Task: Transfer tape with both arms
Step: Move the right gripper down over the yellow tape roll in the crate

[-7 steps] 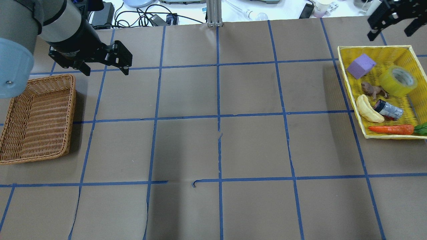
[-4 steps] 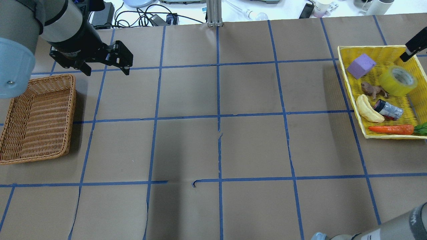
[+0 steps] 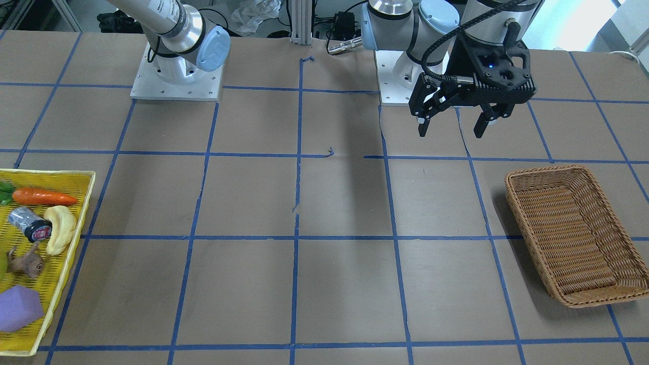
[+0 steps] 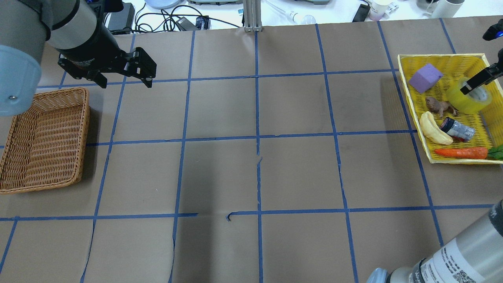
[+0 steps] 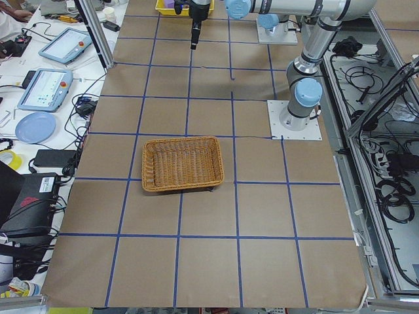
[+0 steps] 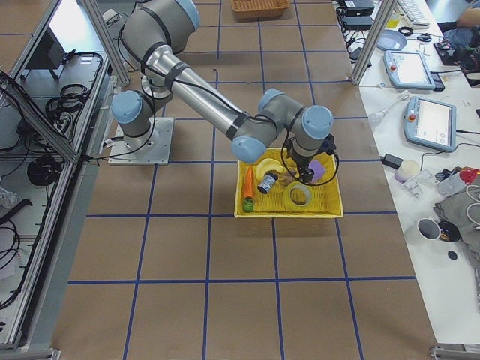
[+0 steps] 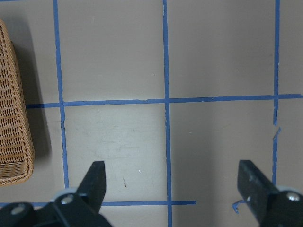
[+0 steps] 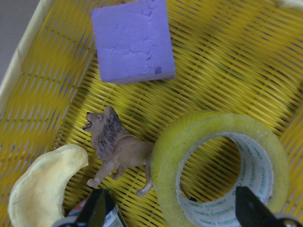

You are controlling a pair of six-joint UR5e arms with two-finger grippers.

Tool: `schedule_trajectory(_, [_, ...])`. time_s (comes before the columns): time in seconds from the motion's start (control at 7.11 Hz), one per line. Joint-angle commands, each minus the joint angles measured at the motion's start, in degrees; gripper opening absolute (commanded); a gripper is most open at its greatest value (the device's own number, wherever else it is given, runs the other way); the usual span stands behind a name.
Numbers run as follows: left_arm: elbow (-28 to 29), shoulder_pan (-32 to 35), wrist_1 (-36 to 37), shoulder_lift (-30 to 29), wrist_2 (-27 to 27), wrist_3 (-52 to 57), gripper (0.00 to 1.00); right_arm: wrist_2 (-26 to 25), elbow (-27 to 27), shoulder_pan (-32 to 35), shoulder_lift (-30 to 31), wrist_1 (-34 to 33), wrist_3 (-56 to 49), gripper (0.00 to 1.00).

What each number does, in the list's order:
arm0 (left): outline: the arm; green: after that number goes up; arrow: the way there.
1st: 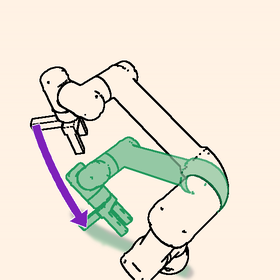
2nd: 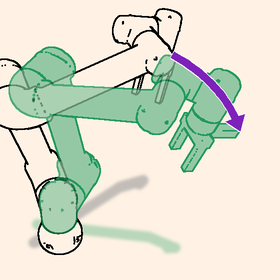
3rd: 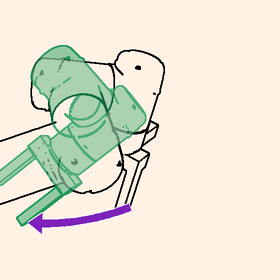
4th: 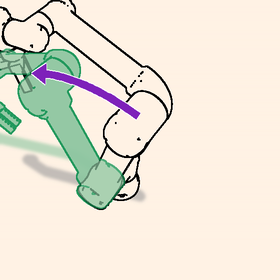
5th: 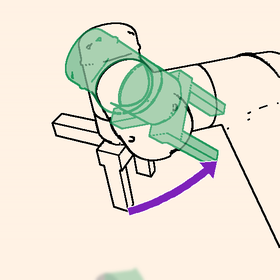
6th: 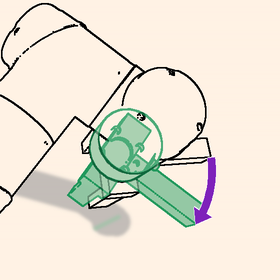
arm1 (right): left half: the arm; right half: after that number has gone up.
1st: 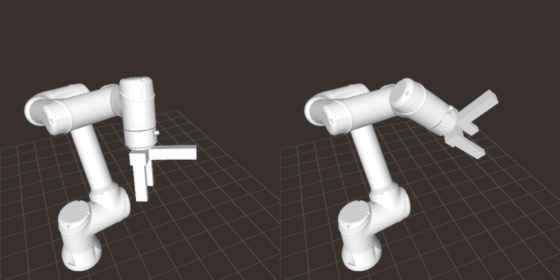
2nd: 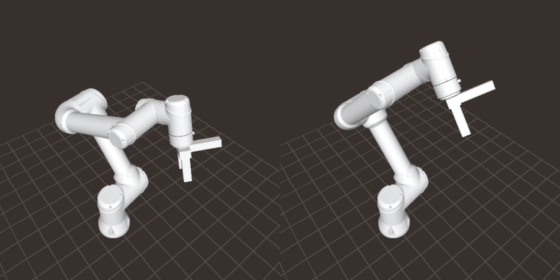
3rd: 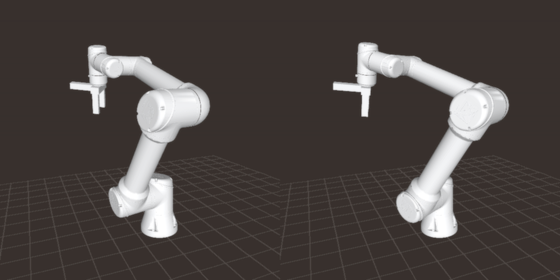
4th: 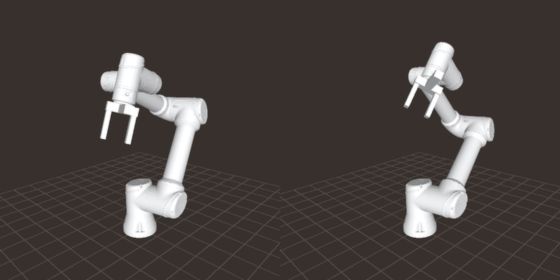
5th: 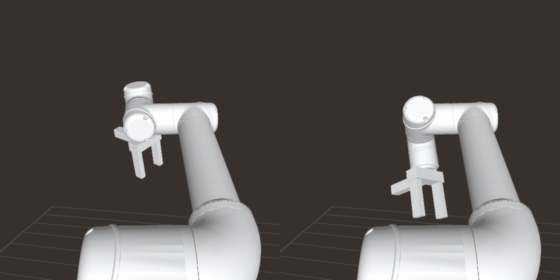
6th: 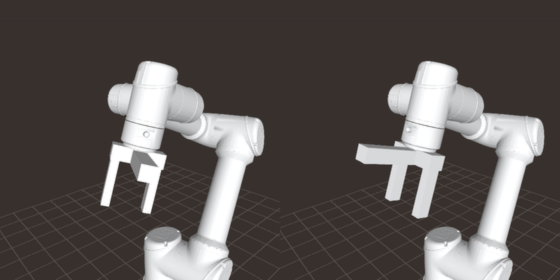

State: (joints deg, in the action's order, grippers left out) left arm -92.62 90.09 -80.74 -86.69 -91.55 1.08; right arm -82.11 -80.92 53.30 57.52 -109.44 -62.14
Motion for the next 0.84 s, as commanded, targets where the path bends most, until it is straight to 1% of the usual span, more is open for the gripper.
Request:
schedule_trajectory(0.0, [0.0,0.0,0.1,0.0,-0.1,0.3,1.0,-0.1,-2.3,0.0,-1.6,-1.0,-0.4,0.28])
schedule_trajectory(0.14, [0.0,0.0,0.1,-0.1,0.0,0.2,1.0,-0.1,-3.2,0.0,-1.4,-1.3,-0.4,0.05])
schedule_trajectory(0.28, [0.0,0.0,0.1,-0.1,0.0,0.2,1.0,-0.2,-2.9,0.0,-1.3,-1.4,-0.5,0.0])
schedule_trajectory(0.42, [0.0,0.0,0.1,0.1,-0.1,0.3,1.0,-0.2,-2.5,0.0,-0.8,-2.9,-0.3,0.0])
schedule_trajectory(0.7, [0.0,0.0,0.1,0.2,0.1,0.3,1.0,-1.1,-1.3,0.6,1.2,-3.1,0.2,0.0])
